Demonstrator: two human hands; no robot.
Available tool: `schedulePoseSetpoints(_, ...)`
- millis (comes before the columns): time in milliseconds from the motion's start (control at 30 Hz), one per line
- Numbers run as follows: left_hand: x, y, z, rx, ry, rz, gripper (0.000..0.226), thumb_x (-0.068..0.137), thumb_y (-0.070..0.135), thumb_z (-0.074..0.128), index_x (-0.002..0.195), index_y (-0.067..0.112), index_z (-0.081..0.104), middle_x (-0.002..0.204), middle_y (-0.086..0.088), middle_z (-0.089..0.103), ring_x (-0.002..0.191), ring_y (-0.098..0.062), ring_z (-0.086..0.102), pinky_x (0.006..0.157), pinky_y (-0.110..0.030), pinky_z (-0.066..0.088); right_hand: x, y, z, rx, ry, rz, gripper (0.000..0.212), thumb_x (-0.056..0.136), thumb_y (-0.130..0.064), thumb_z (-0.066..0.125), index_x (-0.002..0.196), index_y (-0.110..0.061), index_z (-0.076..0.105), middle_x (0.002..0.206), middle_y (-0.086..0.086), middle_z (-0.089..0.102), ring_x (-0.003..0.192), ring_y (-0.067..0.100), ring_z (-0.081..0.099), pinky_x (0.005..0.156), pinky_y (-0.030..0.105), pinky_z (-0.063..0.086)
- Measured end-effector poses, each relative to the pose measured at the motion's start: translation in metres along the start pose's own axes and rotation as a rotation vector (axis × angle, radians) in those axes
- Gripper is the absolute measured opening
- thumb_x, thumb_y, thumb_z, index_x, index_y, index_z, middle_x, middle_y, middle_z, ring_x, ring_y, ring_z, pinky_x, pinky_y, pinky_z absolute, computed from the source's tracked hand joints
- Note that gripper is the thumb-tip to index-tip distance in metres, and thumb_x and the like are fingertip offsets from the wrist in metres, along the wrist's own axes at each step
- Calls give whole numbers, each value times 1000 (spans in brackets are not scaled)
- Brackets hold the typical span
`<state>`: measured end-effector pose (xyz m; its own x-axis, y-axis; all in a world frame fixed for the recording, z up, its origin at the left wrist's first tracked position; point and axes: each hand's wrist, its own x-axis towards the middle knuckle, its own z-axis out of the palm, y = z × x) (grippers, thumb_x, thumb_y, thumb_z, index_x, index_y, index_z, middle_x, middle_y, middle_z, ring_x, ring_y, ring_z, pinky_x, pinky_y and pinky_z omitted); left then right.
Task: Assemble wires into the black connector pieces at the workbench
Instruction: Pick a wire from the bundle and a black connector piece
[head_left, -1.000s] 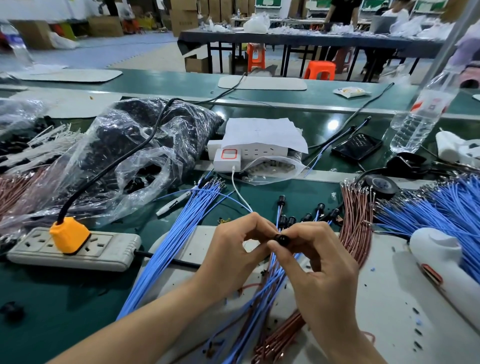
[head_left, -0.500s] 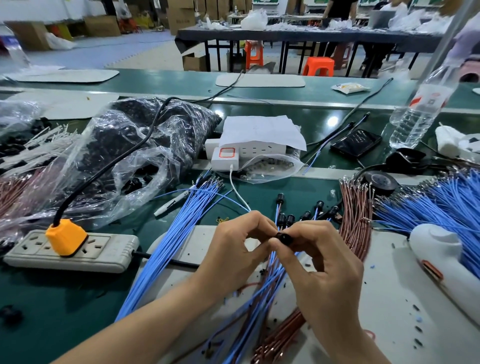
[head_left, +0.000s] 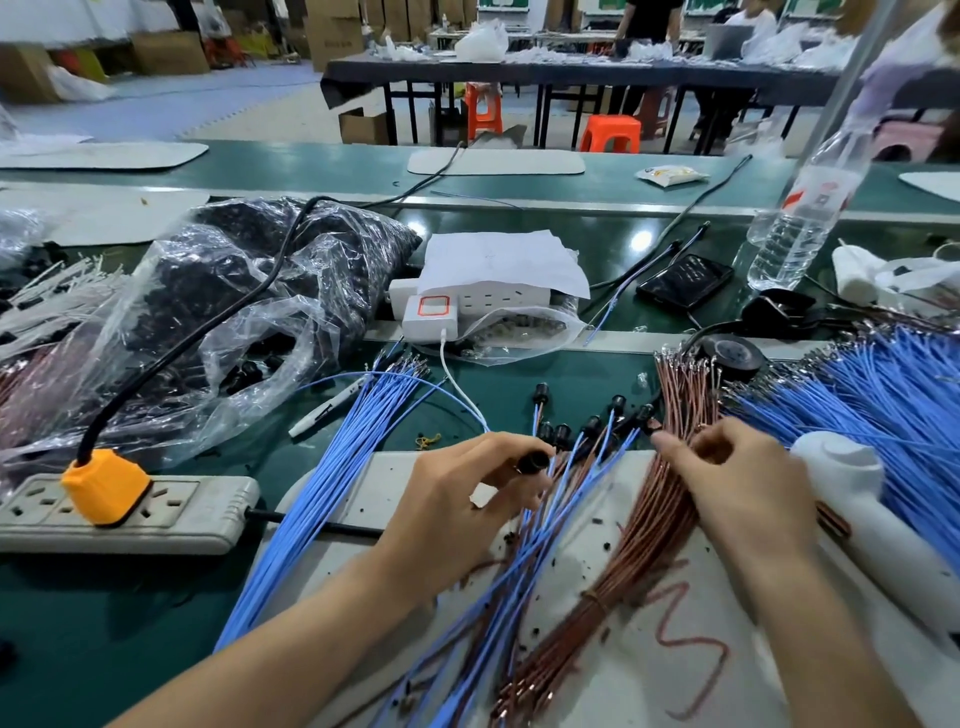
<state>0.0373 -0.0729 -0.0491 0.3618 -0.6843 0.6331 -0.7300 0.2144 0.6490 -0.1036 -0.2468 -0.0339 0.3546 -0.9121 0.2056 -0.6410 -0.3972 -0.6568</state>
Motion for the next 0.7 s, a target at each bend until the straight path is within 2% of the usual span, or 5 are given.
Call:
schedulePoseSetpoints(167, -1, 3, -1, -38, -14, -30, 19, 88, 19, 64, 107, 16, 65, 84, 19, 65, 68, 0, 68, 71, -17, 54, 4, 5, 8, -32, -67, 117, 21, 81, -29, 70, 65, -19, 61, 77, 5, 68, 82, 31, 61, 73, 35, 50)
schedulePoseSetpoints(367, -1, 5, -2, 41, -3, -37, 24, 87, 26, 62, 105, 12, 69, 82, 9, 70, 62, -11, 65, 63, -28, 54, 2, 1, 3, 211, 44, 189, 24, 77, -22, 72, 55, -17, 62, 53, -7, 62, 61, 17, 60, 54, 25, 39)
schedulePoseSetpoints(500, 0, 5, -3, 52, 2, -48, 22, 86, 24, 64, 105, 14, 69, 85, 10, 71, 67, -13, 64, 64, -28, 52, 1, 3, 4, -53, -43, 143, 31, 77, -46, 73, 65, -21, 60, 71, -1, 65, 75, 27, 61, 65, 33, 47)
schedulePoseSetpoints(600, -1, 5, -3, 55, -19, -53, 21, 86, 20, 66, 106, 16, 69, 84, 13, 70, 67, -9, 63, 65, -25, 53, 2, 4, 5, -85, -66, 153, 24, 79, -37, 72, 64, -21, 62, 72, 0, 66, 77, 28, 60, 68, 33, 48)
schedulePoseSetpoints(700, -1, 5, -3, 62, -20, -52, 21, 85, 17, 67, 106, 16, 69, 85, 12, 70, 68, -7, 62, 66, -24, 53, 4, 5, 4, 223, -32, 220, 23, 77, -21, 73, 55, -16, 65, 56, -5, 64, 60, 19, 60, 55, 27, 46)
